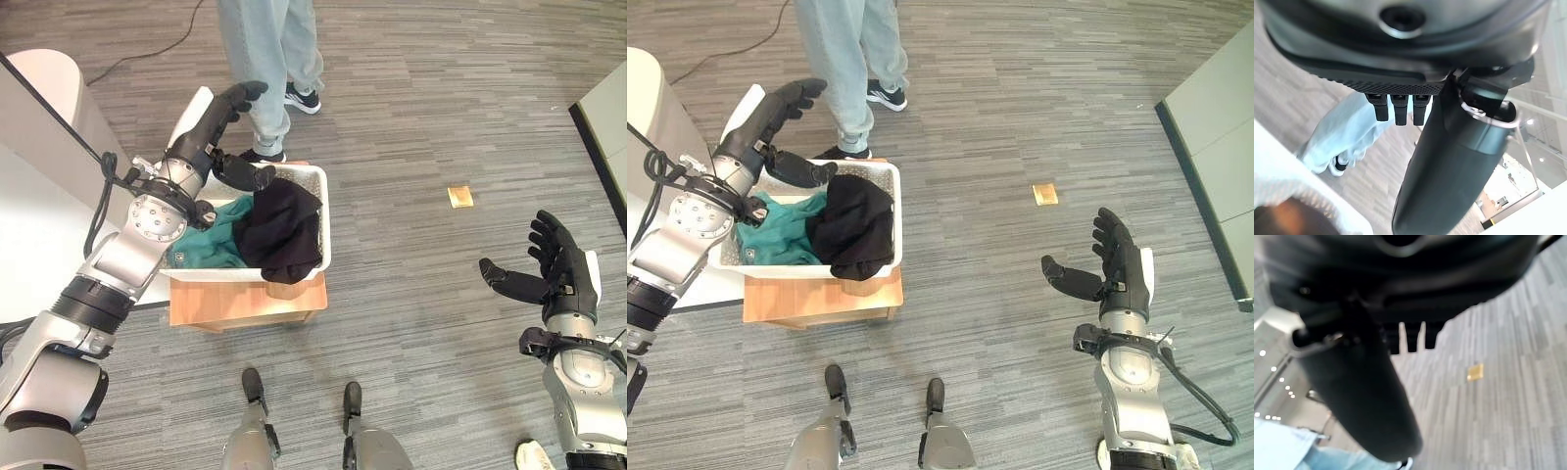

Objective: Pick up bed clothes into laundry basket.

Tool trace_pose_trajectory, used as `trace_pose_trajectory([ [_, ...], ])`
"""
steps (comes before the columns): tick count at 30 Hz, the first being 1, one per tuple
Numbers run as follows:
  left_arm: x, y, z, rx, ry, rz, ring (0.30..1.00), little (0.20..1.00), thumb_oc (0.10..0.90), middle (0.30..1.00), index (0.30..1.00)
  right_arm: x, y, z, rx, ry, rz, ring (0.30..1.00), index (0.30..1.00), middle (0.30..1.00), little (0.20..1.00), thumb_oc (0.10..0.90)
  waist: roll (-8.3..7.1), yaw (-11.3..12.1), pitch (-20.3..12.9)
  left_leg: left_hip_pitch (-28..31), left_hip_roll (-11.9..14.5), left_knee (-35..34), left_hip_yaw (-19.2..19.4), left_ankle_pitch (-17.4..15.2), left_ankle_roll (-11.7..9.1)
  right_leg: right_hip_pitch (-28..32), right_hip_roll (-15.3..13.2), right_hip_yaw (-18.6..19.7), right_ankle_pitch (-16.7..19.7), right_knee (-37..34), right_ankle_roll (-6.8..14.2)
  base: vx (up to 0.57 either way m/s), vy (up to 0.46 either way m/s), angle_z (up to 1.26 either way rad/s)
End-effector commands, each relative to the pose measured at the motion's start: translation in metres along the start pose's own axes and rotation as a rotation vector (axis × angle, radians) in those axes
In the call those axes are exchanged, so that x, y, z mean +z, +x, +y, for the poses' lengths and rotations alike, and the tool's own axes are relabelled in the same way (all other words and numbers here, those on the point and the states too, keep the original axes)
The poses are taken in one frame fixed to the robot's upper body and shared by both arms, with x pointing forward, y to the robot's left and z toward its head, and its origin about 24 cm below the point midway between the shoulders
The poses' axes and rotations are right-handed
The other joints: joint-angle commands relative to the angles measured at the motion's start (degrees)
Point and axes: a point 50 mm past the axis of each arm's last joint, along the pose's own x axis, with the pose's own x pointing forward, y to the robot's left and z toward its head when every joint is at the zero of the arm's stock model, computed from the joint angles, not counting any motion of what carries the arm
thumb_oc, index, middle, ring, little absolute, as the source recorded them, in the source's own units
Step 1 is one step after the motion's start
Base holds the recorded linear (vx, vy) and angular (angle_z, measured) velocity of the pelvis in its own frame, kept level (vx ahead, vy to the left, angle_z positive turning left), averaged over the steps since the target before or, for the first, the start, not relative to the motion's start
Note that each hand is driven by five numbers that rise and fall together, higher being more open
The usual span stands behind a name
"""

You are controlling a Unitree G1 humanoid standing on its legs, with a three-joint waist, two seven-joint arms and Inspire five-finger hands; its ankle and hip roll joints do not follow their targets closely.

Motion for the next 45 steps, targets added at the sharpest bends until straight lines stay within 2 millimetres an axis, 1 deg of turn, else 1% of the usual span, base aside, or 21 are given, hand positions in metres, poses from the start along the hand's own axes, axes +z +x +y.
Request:
trace_pose_trajectory([
  [1,0.062,0.015,0.046,0.138,-0.022,-0.271,0.900,0.900,0.800,0.900,0.900,0.042,0.009,-0.032,-0.068,-0.068,-0.194,0.900,0.900,0.900,0.900,0.800,0.05,0.1,-6.7,3.2,1.2,0.1,0.0,-5.7,-2.8,3.5,-1.8,-3.9,-5.1,0.5,3.4,0.02,-0.047,0.06],
  [5,0.083,-0.017,0.084,0.234,-0.043,-0.414,0.900,0.900,0.800,0.900,0.900,0.042,0.008,-0.028,-0.061,-0.064,-0.194,0.900,0.900,0.900,0.900,0.800,1.05,2.3,-7.9,4.8,0.7,0.1,0.1,-6.5,-2.6,4.6,-2.7,-4.6,-4.9,1.0,4.0,0.05,-0.026,-0.01],
  [9,0.055,-0.086,0.111,0.488,-0.264,-0.465,0.900,0.900,0.800,0.900,0.900,0.027,-0.005,-0.015,-0.056,-0.011,-0.152,0.900,0.900,0.900,0.900,0.800,2.30,5.7,-9.3,7.3,-0.6,0.1,-1.1,-8.1,-1.6,5.8,-4.2,-4.6,-7.4,6.7,3.8,0.07,-0.018,-0.01],
  [11,0.047,-0.099,0.112,0.533,-0.295,-0.457,0.900,0.900,0.800,0.900,0.900,0.024,-0.010,-0.013,-0.053,-0.008,-0.138,0.900,0.900,0.900,0.900,0.800,2.93,5.6,-9.4,7.3,-0.9,0.1,-2.3,-8.0,-1.4,5.5,-4.2,-4.1,-8.5,10.1,3.5,0.05,-0.041,0.40],
  [12,0.031,-0.120,0.111,0.650,-0.398,-0.452,0.900,0.900,0.800,0.900,0.900,0.019,-0.018,-0.012,-0.072,0.009,-0.124,0.900,0.900,0.900,0.900,0.800,4.15,5.5,-9.1,7.1,-1.8,0.1,-6.7,-7.6,-0.9,3.9,-2.0,1.4,-11.4,17.5,2.9,0.00,-0.039,0.70],
  [13,0.031,-0.121,0.111,0.652,-0.398,-0.450,0.900,0.900,0.800,0.900,0.900,0.019,-0.018,-0.012,-0.070,0.008,-0.124,0.900,0.900,0.900,0.900,0.800,4.18,5.4,-9.3,7.0,-1.8,0.1,-6.8,-7.6,-0.9,3.7,-2.0,1.3,-11.6,17.7,2.9,0.05,-0.062,0.86],
  [15,-0.012,-0.144,0.085,0.768,-0.589,-0.313,0.900,0.900,0.800,0.900,0.900,0.011,-0.031,-0.015,-0.122,0.032,-0.098,0.900,0.900,0.900,0.900,0.800,4.98,4.4,-10.3,6.1,-3.5,0.1,-13.6,-6.2,-0.7,3.5,2.5,14.3,-15.6,19.8,-0.3,0.05,-0.098,1.84],
  [16,-0.012,-0.145,0.085,0.769,-0.590,-0.312,0.900,0.900,0.800,0.900,0.900,0.011,-0.031,-0.015,-0.121,0.032,-0.097,0.900,0.900,0.900,0.900,0.800,5.02,4.4,-10.4,6.1,-3.5,0.1,-13.6,-6.2,-0.7,3.6,2.5,14.2,-15.6,19.8,-0.3,0.04,-0.164,2.58],
  [19,-0.062,-0.182,0.031,0.873,-0.869,-0.067,0.900,0.900,0.800,0.900,0.900,0.008,-0.042,-0.031,-0.265,0.054,-0.098,0.900,0.900,0.900,0.900,0.800,3.73,5.7,-9.7,1.8,-5.4,1.8,-25.3,-3.2,-1.1,6.3,9.8,32.2,-18.5,15.4,-4.9,-0.05,-0.281,1.87],
  [23,-0.091,-0.221,-0.016,0.963,-1.038,0.158,0.900,0.900,0.800,0.900,0.900,0.017,-0.035,-0.031,-0.254,0.061,-0.136,0.900,0.900,0.900,0.900,0.800,3.17,8.9,-7.5,-2.8,-4.6,5.1,-29.2,-0.5,-3.3,7.2,10.3,23.3,-17.2,12.7,-6.9,-0.29,-0.372,2.33],
  [26,-0.099,-0.243,-0.043,0.980,-1.124,0.286,0.900,0.900,0.800,0.900,0.900,0.022,-0.029,-0.039,-0.239,0.008,-0.145,0.900,0.900,0.900,0.900,0.800,2.35,11.5,-5.8,-5.6,-3.2,7.9,-26.2,0.1,-3.0,8.9,10.0,17.3,-14.8,7.9,-7.4,-0.38,-0.322,1.19],
  [28,-0.108,-0.256,-0.054,0.956,-1.132,0.379,0.900,0.900,0.800,0.900,0.900,0.027,-0.027,-0.042,-0.218,-0.008,-0.159,0.900,0.900,0.900,0.900,0.800,0.21,11.6,-4.8,-4.3,0.6,17.4,-12.3,-5.4,-1.3,8.1,6.7,8.3,-12.6,5.6,-7.3,-0.36,-0.211,1.83],
  [31,-0.107,-0.259,-0.058,0.901,-1.128,0.398,0.900,0.900,0.800,0.900,0.900,0.026,-0.031,-0.042,-0.213,-0.002,-0.154,0.900,0.900,0.900,0.900,0.800,-0.33,10.9,-5.3,-2.0,1.1,23.9,-9.1,-9.1,-1.0,7.9,5.8,3.5,-11.0,3.3,-7.4,-0.29,-0.128,1.82],
  [32,-0.099,-0.238,-0.057,0.777,-1.123,0.341,0.900,0.900,0.800,0.900,0.900,0.015,-0.040,-0.047,-0.251,0.022,-0.126,0.900,0.900,0.900,0.900,0.800,-0.64,7.5,-7.3,6.0,5.6,25.0,3.3,-13.1,-1.2,6.3,5.2,-7.0,-11.1,3.1,-7.2,-0.22,-0.104,2.93],
  [33,-0.099,-0.238,-0.057,0.775,-1.123,0.341,0.900,0.900,0.800,0.900,0.900,0.015,-0.041,-0.047,-0.252,0.023,-0.125,0.900,0.900,0.900,0.900,0.800,-0.61,7.1,-7.0,6.1,5.7,25.2,2.7,-13.4,-1.3,6.8,5.3,-7.6,-11.4,3.2,-7.2,-0.30,-0.088,4.17],
  [35,-0.090,-0.210,-0.067,0.655,-1.208,0.278,0.900,0.900,0.800,0.900,0.900,0.003,-0.050,-0.052,-0.291,0.029,-0.072,0.900,0.900,0.900,0.900,0.800,0.37,2.6,-8.7,13.2,9.5,23.3,16.4,-16.0,-2.8,5.4,3.8,-18.0,-12.8,4.5,-8.0,-0.26,0.045,3.10],
  [38,-0.085,-0.198,-0.071,0.593,-1.210,0.263,0.900,0.900,0.800,0.900,0.900,0.000,-0.057,-0.056,-0.330,0.027,-0.067,0.900,0.900,0.900,0.900,0.800,3.29,-0.6,-8.9,14.2,9.1,16.3,19.9,-17.1,-2.9,3.4,0.6,-27.6,-12.3,7.7,-8.0,-0.20,0.190,2.47],
  [42,-0.090,-0.207,-0.064,0.647,-1.159,0.295,0.900,0.900,0.800,0.900,0.900,0.004,-0.051,-0.041,-0.244,0.015,-0.074,0.900,0.900,0.900,0.900,0.800,5.12,-1.1,-7.1,13.8,3.8,10.2,11.9,-17.3,-0.6,0.5,-5.5,-28.9,-9.4,17.7,-4.8,-0.05,0.273,1.66],
  [43,-0.098,-0.215,-0.059,0.665,-1.074,0.346,0.900,0.900,0.800,0.900,0.900,0.002,-0.047,-0.029,-0.189,0.040,-0.068,0.900,0.900,0.900,0.900,0.800,5.24,-1.5,-5.8,14.4,1.8,8.7,7.5,-18.3,1.3,-2.9,-8.2,-21.4,-7.7,25.9,-1.8,-0.04,0.244,1.13],
  [44,-0.098,-0.215,-0.059,0.666,-1.073,0.346,0.900,0.900,0.800,0.900,0.900,0.002,-0.047,-0.028,-0.189,0.041,-0.068,0.900,0.900,0.900,0.900,0.800,5.10,-1.5,-5.8,14.4,1.6,8.7,7.5,-18.3,1.3,-3.1,-8.4,-21.3,-7.7,26.1,-1.7,-0.12,0.189,1.46],
  [45,-0.103,-0.218,-0.053,0.659,-0.988,0.369,0.900,0.900,0.800,0.900,0.900,0.004,-0.041,-0.009,-0.107,0.090,-0.088,0.900,0.900,0.900,0.900,0.800,5.29,-1.7,-4.9,13.4,0.4,8.5,3.9,-17.4,2.0,-6.2,-7.4,-9.6,-5.0,28.4,-0.1,-0.15,0.033,1.64],
])
